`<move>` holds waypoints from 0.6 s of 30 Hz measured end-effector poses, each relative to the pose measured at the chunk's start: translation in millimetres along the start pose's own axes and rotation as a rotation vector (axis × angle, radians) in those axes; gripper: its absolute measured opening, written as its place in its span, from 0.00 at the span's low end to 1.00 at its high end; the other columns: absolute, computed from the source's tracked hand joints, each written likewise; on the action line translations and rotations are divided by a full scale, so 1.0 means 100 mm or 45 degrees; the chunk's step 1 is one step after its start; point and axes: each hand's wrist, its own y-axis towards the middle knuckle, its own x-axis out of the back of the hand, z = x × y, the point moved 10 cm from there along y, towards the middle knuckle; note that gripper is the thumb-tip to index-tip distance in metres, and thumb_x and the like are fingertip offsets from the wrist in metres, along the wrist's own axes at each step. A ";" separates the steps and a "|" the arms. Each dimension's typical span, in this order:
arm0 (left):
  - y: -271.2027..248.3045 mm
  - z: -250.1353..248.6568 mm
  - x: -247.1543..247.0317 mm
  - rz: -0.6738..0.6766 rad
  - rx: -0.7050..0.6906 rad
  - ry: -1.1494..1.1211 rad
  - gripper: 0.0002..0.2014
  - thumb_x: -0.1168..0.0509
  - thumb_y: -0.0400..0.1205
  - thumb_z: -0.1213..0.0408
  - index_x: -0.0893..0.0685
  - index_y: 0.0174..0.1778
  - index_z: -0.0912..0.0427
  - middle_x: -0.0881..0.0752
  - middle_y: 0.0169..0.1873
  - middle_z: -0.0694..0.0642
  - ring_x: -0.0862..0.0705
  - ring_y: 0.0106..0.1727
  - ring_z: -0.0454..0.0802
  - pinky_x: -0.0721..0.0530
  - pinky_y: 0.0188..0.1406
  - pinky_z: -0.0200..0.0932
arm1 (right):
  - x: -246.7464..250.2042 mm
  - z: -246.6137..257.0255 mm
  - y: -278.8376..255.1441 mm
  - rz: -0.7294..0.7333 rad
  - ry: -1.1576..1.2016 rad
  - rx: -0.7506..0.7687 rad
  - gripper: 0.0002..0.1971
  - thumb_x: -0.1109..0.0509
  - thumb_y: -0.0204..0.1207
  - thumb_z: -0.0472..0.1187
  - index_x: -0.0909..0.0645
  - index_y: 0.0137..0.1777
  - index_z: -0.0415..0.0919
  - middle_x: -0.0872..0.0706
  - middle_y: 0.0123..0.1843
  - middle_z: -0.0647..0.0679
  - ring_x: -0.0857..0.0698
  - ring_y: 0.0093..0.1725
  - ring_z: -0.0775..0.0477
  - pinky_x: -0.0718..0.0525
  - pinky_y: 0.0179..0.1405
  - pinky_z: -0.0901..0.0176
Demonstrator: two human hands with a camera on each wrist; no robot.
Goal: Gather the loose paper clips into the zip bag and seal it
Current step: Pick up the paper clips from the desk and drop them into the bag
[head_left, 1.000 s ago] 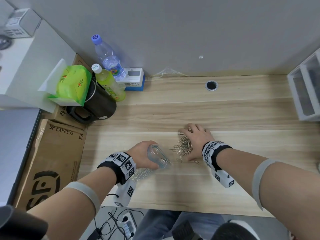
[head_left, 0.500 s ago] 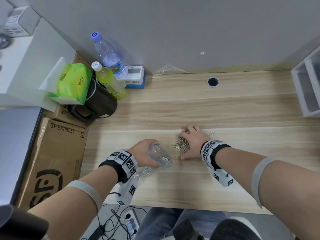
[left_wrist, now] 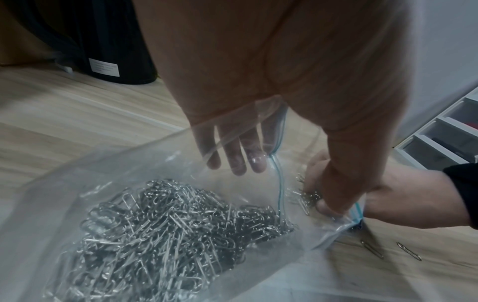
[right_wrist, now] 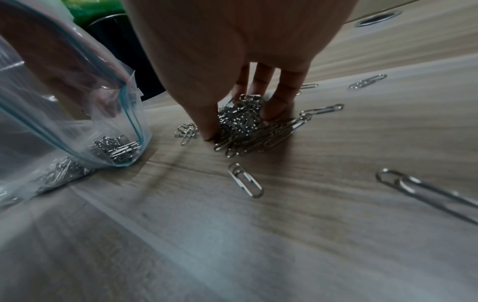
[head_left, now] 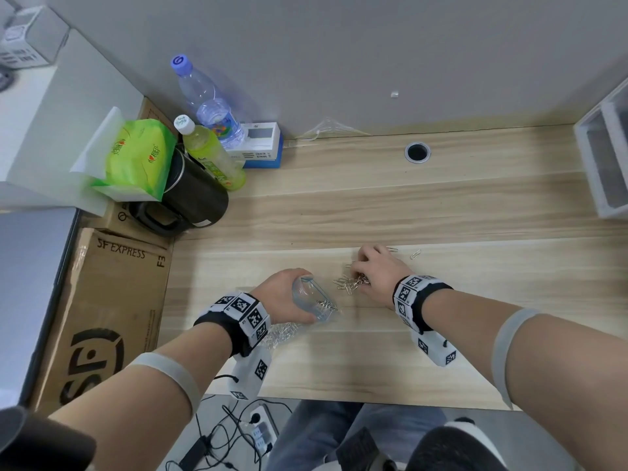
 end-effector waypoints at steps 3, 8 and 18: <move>0.01 0.01 0.00 -0.031 0.002 0.007 0.44 0.18 0.59 0.51 0.24 0.73 0.51 0.20 0.61 0.46 0.19 0.63 0.46 0.21 0.62 0.39 | -0.02 -0.01 0.01 0.032 0.038 0.005 0.09 0.31 0.77 0.42 0.16 0.56 0.49 0.25 0.59 0.49 0.30 0.62 0.44 0.21 0.59 0.47; -0.01 -0.02 0.00 -0.048 -0.009 0.031 0.44 0.18 0.62 0.53 0.25 0.75 0.51 0.20 0.63 0.47 0.20 0.64 0.46 0.21 0.63 0.40 | -0.05 -0.06 0.01 0.005 0.138 -0.021 0.10 0.34 0.76 0.34 0.14 0.52 0.45 0.20 0.56 0.46 0.25 0.57 0.42 0.24 0.61 0.49; -0.01 -0.09 -0.05 -0.018 -0.004 0.096 0.45 0.19 0.60 0.50 0.27 0.76 0.50 0.22 0.68 0.46 0.21 0.68 0.46 0.20 0.67 0.44 | 0.22 -0.19 0.00 -0.053 0.369 -0.168 0.10 0.31 0.73 0.35 0.09 0.48 0.46 0.09 0.49 0.50 0.13 0.50 0.50 0.18 0.51 0.63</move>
